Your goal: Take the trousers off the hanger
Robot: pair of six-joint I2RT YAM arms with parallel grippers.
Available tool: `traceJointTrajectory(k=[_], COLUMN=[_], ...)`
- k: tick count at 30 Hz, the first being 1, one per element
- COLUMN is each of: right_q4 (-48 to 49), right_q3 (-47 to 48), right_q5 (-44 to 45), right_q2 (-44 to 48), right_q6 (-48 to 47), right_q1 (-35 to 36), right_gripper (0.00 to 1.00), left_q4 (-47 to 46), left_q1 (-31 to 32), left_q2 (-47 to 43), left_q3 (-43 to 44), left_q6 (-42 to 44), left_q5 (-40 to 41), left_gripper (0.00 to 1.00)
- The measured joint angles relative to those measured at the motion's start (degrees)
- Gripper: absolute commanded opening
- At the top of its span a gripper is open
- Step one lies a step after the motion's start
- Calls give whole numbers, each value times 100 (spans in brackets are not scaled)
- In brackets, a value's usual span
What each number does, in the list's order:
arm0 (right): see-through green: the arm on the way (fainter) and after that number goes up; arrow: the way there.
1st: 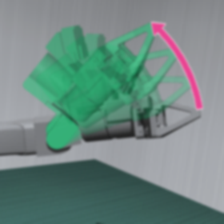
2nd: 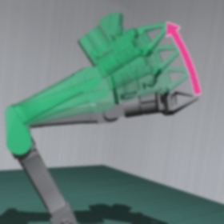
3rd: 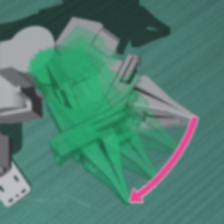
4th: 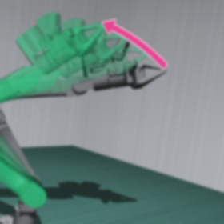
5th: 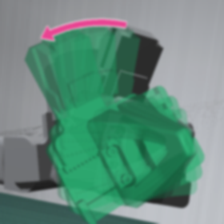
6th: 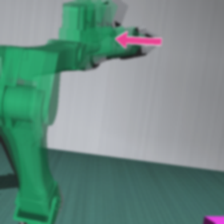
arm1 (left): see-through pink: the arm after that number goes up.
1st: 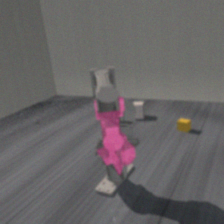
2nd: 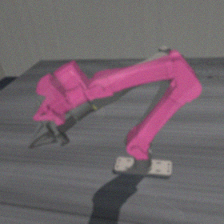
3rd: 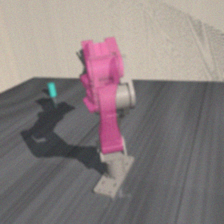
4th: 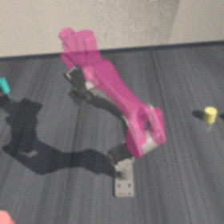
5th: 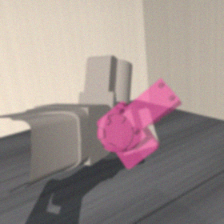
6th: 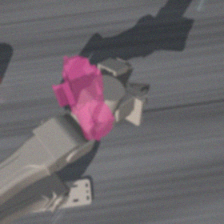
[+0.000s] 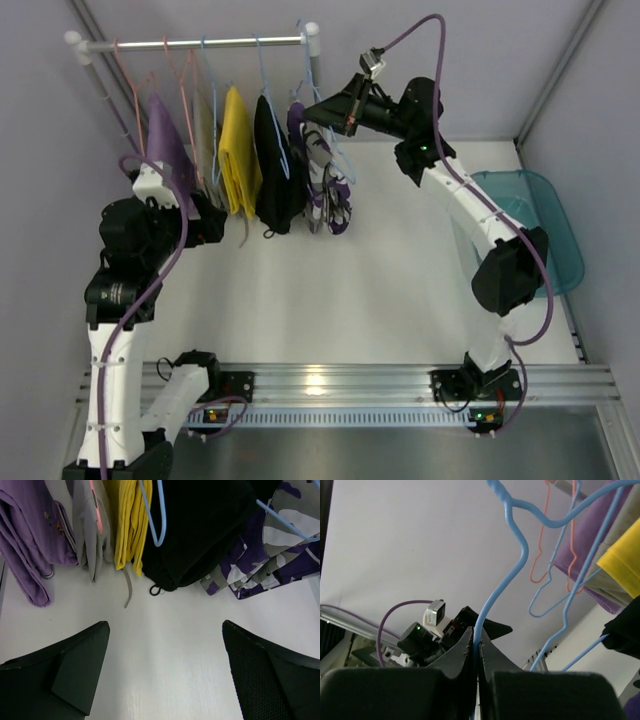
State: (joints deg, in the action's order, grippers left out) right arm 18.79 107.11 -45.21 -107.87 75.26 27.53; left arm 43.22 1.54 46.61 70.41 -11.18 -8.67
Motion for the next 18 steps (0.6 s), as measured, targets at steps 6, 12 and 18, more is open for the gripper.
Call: traceJointTrajectory(k=[6,12,18], right_q4=[-11,-566,-1261], right_q3=[-507,-1064,-1775], right_q5=[-120,-140,-50], right_q2=[848,1899,3023], right_q6=[-208,-857,-1432], right_q1=[-11,-74,-79], right_gripper=[0,0,0], left_q4=[-164,-562,-1534], left_q1=[0,0,0], left_q2=[15,308,417], left_q3=[140,570,597], left_q6=[-262,-879,-1801], left_q5=[-468,-1596,-2776], left_gripper=[99,97,96])
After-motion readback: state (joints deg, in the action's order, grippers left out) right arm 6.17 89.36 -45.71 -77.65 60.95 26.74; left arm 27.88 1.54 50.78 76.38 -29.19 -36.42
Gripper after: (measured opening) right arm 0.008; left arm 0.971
